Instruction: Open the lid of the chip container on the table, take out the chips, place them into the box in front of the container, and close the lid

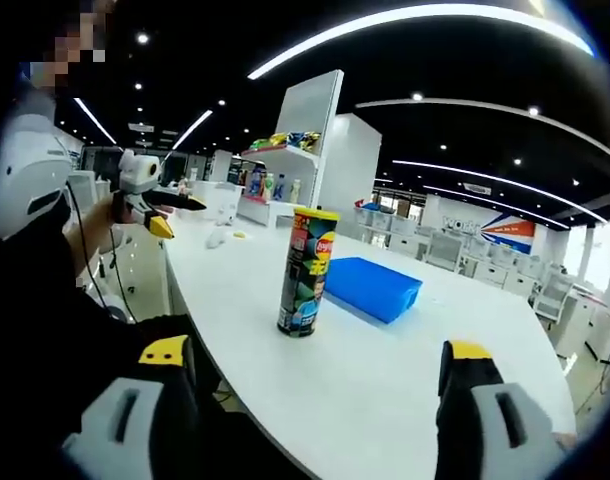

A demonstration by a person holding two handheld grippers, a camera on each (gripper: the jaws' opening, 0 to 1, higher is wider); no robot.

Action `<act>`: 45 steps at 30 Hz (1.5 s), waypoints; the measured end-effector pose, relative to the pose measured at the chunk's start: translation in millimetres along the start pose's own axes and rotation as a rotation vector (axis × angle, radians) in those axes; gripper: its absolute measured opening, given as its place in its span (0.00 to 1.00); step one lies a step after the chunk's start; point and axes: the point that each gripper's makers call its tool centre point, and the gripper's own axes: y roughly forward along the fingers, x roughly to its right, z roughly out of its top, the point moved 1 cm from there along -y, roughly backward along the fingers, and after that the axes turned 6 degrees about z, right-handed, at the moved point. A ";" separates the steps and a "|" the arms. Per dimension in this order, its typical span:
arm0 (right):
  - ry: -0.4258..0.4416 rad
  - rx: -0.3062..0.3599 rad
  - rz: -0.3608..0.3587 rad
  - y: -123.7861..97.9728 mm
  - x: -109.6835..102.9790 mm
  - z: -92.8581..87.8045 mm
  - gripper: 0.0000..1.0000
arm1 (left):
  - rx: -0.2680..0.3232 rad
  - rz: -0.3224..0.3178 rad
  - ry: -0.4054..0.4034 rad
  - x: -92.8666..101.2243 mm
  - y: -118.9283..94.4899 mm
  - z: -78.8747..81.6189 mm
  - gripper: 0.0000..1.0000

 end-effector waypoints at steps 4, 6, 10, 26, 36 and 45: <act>-0.001 -0.010 -0.001 0.3 0.3 -1.7 0.95 | -0.009 0.003 0.001 -1.1 0.7 -2.6 0.95; -0.006 -0.013 -0.002 0.1 0.8 -2.1 0.95 | -0.008 0.005 0.002 -1.5 0.8 -2.5 0.95; -0.006 -0.015 -0.004 -0.8 1.6 -2.5 0.94 | -0.009 0.004 0.003 -1.5 0.0 -1.7 0.95; -0.015 -0.029 -0.008 0.2 4.4 -7.1 0.94 | -0.016 0.029 0.002 -8.5 1.6 -1.2 0.95; -0.028 -0.020 -0.019 1.0 7.5 -1.7 0.94 | 0.032 0.046 -0.013 -14.8 10.6 7.7 0.95; -0.081 0.009 0.002 19.9 6.9 25.6 0.93 | 0.095 -0.064 0.004 16.3 52.8 27.3 0.95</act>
